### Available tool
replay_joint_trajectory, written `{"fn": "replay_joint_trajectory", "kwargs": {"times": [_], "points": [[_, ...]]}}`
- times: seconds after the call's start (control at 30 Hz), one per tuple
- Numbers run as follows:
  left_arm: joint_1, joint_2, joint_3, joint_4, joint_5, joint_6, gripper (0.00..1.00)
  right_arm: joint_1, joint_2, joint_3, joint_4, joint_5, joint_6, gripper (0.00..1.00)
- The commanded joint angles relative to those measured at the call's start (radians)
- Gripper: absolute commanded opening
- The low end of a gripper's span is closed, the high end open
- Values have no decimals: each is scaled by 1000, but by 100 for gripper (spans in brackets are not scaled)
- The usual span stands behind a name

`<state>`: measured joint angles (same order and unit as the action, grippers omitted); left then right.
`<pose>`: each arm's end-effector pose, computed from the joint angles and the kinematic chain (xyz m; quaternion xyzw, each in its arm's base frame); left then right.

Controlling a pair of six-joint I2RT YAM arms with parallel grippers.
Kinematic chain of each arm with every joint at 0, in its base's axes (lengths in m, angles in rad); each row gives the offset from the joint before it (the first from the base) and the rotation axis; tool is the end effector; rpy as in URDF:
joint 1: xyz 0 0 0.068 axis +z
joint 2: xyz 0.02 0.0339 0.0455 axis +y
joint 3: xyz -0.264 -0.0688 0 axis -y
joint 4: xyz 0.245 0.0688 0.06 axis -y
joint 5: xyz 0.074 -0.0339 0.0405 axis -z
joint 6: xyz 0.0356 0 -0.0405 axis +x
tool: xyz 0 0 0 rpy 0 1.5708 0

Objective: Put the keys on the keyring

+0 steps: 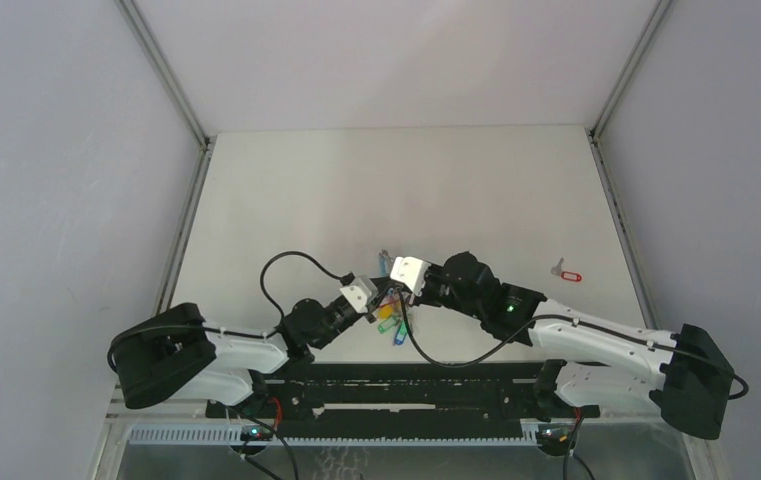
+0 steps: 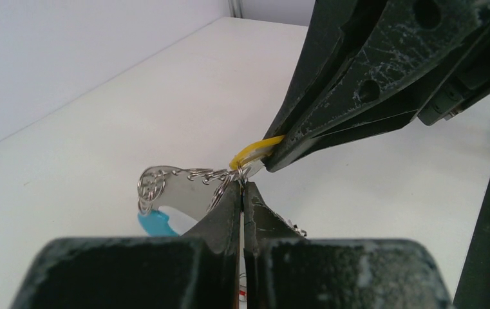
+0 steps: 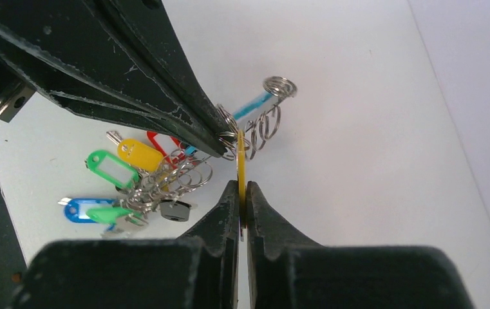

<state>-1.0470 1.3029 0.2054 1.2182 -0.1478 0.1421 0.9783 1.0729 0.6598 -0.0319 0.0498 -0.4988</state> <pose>0.1164 -0.1910 0.1905 0.3247 0.5788 -0.2823 0.6927 0.1362 0.1992 0.2549 -0.5593 0.6341 0.1062 0.5232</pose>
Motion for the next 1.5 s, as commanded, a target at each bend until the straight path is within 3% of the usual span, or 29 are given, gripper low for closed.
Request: {"fn": "replay_joint_trajectory", "kwargs": {"times": [0.0, 0.23, 0.53, 0.73, 0.93, 1.07, 1.47], "points": [[-2, 18, -11, 36, 5, 4, 0, -37, -54, 40, 37, 96, -21, 0], [-2, 24, -18, 69, 33, -2, 0, -22, -76, 93, -11, 22, -44, 0], [-2, 19, -23, 75, 52, 0, 19, -9, -31, 142, -65, -21, -47, 0], [-2, 22, -21, 77, 58, 3, 22, -8, -23, 148, -70, -37, -49, 0], [-2, 28, -9, 86, 53, 12, 19, 2, -5, 159, -93, -51, -51, 0], [-2, 36, -4, 86, 61, 18, 1, 7, -8, 159, -102, -36, -51, 0], [-2, 28, -6, 44, -40, -9, 0, -37, -82, 77, -147, 83, -1, 0]]}}
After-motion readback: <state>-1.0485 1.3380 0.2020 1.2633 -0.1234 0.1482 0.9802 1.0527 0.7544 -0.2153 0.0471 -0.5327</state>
